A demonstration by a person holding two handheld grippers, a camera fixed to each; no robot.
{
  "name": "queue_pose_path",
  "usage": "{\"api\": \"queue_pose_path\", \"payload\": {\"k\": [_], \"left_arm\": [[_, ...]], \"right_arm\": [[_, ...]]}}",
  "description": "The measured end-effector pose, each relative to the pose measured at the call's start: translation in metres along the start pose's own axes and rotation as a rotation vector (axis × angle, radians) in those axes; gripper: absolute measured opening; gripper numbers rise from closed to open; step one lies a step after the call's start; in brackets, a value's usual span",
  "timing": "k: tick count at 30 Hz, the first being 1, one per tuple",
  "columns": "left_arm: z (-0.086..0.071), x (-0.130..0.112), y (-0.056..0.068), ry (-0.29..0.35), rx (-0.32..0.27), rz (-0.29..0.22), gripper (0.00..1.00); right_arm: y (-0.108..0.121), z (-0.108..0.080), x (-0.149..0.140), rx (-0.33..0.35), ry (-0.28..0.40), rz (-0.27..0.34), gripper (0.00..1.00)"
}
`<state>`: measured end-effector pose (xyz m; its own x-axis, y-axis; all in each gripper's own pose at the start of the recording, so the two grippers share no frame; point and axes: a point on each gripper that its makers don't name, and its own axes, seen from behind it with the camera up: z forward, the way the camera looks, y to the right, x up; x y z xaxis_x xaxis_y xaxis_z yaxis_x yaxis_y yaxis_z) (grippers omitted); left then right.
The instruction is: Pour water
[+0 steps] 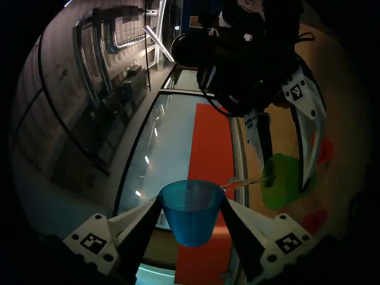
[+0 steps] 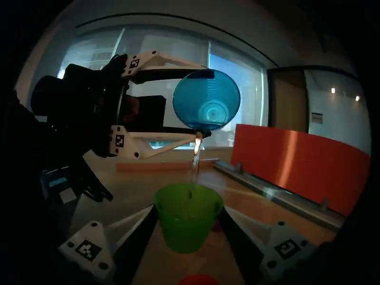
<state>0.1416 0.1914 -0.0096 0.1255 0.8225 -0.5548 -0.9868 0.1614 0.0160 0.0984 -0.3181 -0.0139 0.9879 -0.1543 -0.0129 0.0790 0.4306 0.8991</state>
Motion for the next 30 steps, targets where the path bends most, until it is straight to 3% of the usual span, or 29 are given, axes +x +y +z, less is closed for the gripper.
{"api": "queue_pose_path", "payload": {"k": [15,30], "left_arm": [[-0.002,0.007,-0.003,0.016,0.007,0.094,0.87],[-0.009,0.016,-0.007,0.020,0.022,0.142,0.87]], "right_arm": [[0.002,-0.001,0.001,-0.004,0.002,-0.006,0.90],[0.005,-0.002,0.002,-0.010,0.005,-0.009,0.90]]}}
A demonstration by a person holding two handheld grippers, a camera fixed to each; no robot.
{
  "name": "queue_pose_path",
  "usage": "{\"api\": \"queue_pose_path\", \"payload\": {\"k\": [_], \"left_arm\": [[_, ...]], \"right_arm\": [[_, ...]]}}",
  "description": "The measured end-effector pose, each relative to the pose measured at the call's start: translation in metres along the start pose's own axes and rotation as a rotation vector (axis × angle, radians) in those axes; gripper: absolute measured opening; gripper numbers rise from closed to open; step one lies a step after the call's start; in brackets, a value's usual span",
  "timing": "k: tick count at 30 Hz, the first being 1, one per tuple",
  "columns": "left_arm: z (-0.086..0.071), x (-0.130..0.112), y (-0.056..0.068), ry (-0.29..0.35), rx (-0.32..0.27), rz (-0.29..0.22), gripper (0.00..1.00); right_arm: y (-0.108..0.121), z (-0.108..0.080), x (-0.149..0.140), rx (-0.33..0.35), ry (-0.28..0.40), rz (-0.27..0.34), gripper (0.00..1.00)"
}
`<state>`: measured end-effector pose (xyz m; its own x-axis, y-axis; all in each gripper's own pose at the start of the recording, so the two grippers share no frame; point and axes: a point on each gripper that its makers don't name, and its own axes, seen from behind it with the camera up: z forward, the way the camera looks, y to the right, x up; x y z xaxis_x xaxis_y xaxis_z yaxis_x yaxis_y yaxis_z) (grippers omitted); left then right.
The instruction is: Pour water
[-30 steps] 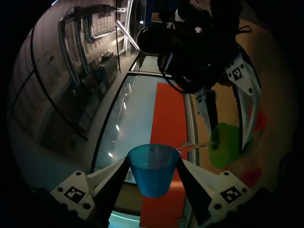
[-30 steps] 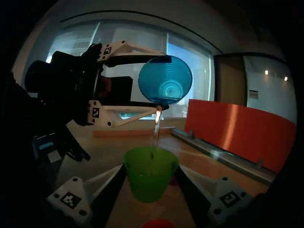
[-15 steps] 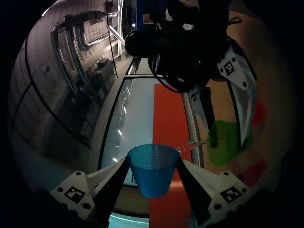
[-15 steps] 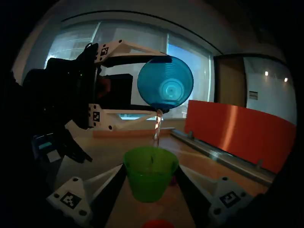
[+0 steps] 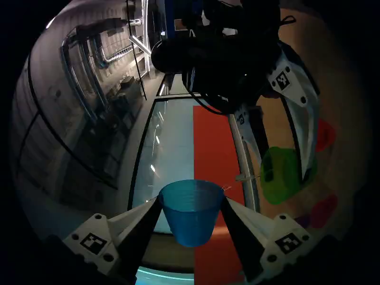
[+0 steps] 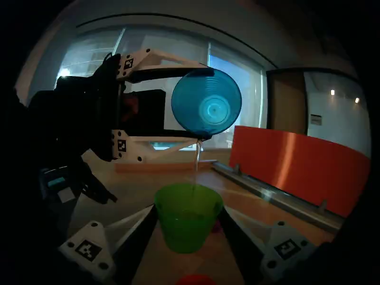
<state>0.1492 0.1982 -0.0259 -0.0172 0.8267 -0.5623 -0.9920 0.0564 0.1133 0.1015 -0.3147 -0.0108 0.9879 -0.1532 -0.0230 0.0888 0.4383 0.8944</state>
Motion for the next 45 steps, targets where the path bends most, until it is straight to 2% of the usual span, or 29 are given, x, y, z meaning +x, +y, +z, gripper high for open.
{"api": "queue_pose_path", "payload": {"k": [12,17,21,24,30,36,41,45], "left_arm": [[-0.004,0.005,0.008,0.003,0.002,0.013,0.87],[-0.001,0.004,0.007,0.002,0.004,0.014,0.87],[0.002,0.000,0.007,0.002,-0.001,0.002,0.87],[0.005,-0.002,0.008,0.007,-0.007,-0.027,0.87],[0.009,-0.008,0.012,0.004,-0.014,-0.143,0.87],[0.012,-0.021,0.018,-0.021,-0.009,-0.294,0.87],[0.014,-0.032,0.023,-0.032,-0.010,-0.479,0.87],[0.013,-0.036,0.021,-0.032,-0.005,-0.633,0.87]], "right_arm": [[-0.001,0.001,0.001,0.000,0.003,-0.001,0.90],[-0.001,0.001,0.000,0.001,0.003,0.001,0.90],[-0.001,0.001,0.001,0.000,0.003,0.001,0.90],[-0.001,0.001,0.001,0.000,0.004,0.002,0.90],[0.000,0.000,0.000,-0.004,0.004,0.002,0.90],[0.000,-0.002,0.000,-0.008,0.006,0.006,0.90],[0.003,-0.005,0.000,-0.020,0.012,0.013,0.90],[0.005,-0.008,0.001,-0.025,0.020,0.018,0.90]]}}
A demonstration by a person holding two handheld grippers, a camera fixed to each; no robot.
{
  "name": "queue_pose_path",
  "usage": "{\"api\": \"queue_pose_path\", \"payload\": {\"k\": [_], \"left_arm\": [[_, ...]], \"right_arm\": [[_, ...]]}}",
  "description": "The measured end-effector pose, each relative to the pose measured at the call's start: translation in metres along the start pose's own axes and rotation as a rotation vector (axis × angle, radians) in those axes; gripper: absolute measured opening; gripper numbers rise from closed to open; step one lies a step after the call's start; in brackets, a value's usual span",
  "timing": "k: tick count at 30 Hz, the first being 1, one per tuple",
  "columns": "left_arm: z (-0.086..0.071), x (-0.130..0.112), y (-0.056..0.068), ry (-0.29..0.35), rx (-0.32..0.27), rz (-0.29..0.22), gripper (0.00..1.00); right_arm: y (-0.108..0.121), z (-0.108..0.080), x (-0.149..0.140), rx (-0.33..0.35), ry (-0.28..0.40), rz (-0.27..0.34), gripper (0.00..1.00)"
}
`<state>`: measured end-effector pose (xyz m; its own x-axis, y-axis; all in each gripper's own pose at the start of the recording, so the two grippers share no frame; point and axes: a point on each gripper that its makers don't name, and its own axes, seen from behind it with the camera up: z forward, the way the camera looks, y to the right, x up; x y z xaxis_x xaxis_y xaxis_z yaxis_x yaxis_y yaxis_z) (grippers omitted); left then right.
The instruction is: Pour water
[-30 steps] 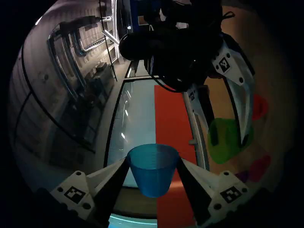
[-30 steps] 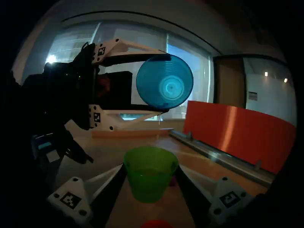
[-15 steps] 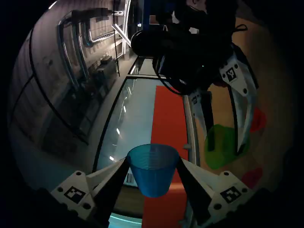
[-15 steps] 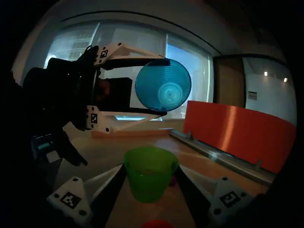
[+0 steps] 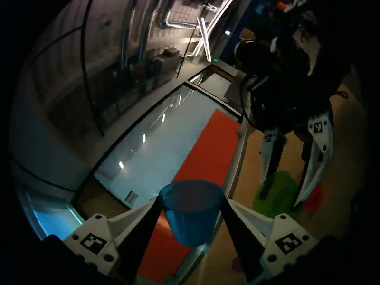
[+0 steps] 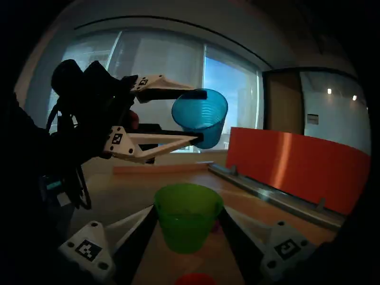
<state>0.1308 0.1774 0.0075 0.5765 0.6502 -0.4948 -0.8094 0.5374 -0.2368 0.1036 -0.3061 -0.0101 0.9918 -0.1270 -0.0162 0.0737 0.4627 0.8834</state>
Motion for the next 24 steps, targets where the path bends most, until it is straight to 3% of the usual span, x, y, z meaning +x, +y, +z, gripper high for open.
{"api": "queue_pose_path", "payload": {"k": [12,21,24], "left_arm": [[-0.001,-0.002,-0.007,0.025,-0.018,-0.394,0.87],[-0.002,-0.016,-0.002,-0.006,-0.046,-0.639,0.87],[-0.002,-0.017,0.000,-0.007,-0.064,-0.683,0.87]], "right_arm": [[0.004,-0.008,0.007,-0.019,0.015,-0.002,0.90],[0.007,-0.013,0.014,-0.033,0.026,0.004,0.90],[0.006,-0.015,0.016,-0.032,0.031,0.009,0.90]]}}
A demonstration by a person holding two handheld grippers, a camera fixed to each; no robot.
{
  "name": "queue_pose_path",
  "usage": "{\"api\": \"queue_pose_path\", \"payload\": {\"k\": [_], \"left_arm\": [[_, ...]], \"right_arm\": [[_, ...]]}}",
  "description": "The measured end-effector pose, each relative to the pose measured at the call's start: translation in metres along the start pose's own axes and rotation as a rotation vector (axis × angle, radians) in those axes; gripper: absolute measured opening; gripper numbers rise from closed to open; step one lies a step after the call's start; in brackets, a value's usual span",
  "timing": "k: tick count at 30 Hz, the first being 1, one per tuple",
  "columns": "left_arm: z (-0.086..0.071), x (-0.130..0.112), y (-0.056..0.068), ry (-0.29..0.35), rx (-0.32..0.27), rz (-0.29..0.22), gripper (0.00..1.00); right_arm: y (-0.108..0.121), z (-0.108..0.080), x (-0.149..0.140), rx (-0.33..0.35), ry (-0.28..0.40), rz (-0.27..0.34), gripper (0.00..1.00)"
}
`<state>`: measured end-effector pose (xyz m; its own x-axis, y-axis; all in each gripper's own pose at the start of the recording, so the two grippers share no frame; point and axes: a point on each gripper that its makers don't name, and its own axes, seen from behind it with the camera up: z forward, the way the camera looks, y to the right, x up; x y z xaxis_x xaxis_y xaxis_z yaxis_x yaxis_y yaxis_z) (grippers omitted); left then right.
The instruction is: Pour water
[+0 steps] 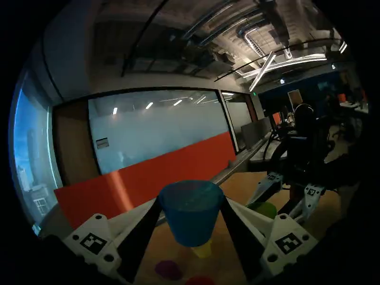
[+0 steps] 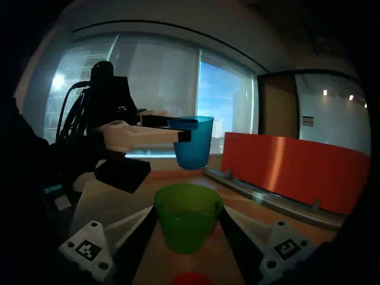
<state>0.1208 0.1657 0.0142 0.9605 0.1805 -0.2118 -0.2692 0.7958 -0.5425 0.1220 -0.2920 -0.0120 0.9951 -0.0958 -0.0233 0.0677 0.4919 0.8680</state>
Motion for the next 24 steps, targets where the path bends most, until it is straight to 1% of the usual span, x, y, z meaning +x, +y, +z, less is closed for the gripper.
{"api": "queue_pose_path", "payload": {"k": [6,9,18,21,24], "left_arm": [[-0.001,-0.004,0.004,-0.009,-0.017,-0.004,0.87],[0.000,-0.010,0.007,-0.022,-0.029,-0.016,0.87],[-0.002,-0.030,0.007,-0.061,-0.027,-0.044,0.87],[-0.004,-0.039,0.011,-0.074,-0.037,-0.054,0.87],[-0.004,-0.054,0.019,-0.101,-0.056,-0.069,0.87]], "right_arm": [[0.003,-0.004,0.001,-0.014,-0.003,-0.007,0.90],[0.004,-0.006,0.000,-0.019,-0.003,-0.003,0.90],[0.012,-0.016,-0.002,-0.048,-0.013,0.006,0.90],[0.018,-0.021,-0.004,-0.064,-0.022,0.005,0.90],[0.024,-0.027,-0.007,-0.081,-0.035,0.010,0.90]]}}
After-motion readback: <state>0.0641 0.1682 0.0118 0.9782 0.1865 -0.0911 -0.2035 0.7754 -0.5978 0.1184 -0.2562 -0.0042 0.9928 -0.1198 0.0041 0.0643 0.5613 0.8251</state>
